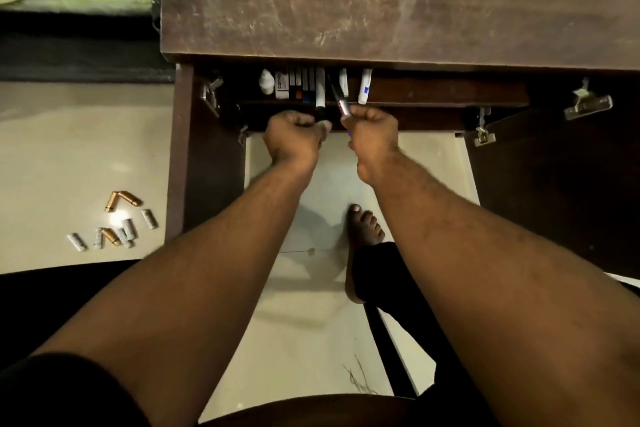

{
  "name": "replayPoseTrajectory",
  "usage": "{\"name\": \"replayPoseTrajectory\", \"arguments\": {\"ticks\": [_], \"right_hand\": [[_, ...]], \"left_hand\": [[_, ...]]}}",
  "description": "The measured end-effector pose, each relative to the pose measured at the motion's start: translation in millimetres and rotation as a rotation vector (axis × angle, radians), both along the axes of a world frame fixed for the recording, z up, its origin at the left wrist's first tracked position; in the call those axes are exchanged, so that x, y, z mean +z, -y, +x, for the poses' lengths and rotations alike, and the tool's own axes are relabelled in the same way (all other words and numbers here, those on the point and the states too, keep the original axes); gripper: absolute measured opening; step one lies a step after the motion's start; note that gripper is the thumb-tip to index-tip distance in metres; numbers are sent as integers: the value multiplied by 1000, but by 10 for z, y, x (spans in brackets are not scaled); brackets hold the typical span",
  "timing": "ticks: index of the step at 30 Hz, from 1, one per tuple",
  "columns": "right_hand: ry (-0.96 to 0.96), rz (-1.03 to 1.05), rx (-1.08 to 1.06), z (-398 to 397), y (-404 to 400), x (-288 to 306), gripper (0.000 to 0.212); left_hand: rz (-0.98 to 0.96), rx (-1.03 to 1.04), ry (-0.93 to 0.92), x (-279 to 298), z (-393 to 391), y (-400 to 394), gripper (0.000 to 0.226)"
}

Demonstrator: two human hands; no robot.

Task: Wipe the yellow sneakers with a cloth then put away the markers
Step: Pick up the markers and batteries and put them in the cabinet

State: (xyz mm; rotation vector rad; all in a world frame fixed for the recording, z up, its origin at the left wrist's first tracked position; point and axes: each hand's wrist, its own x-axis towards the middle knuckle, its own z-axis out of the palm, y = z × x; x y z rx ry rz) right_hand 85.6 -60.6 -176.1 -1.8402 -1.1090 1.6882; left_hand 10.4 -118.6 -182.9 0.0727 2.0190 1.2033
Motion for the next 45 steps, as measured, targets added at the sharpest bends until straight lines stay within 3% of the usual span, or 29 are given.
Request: {"name": "replayPoseTrajectory", "arguments": {"ticks": [3,11,20,22,26,31,45], "right_hand": [[61,56,-42,-121,-106,-144,7],[223,143,-50,-296,-362,-293,24],[91,152,-189,-382,-311,-287,32],[116,163,-172,-335,-231,-307,24],[17,-26,-185,-190,-25,-340,5],[-197,-131,-239,-185,-25,-263,16],[-90,-50,-306,-195,-85,-374,20]], "left_hand": [[-21,-16,-79,-137,-22,-164,21],[-23,59,-144,-272,-18,-331,33],[-6,145,-122,-329,-41,-348,32],[3,181,-90,-336,-38,-348,29],[14,172,-73,-353,7,-340,23],[28,178,-53,-359,14,-350,20],[16,116,-83,-342,-26,-366,18]]}}
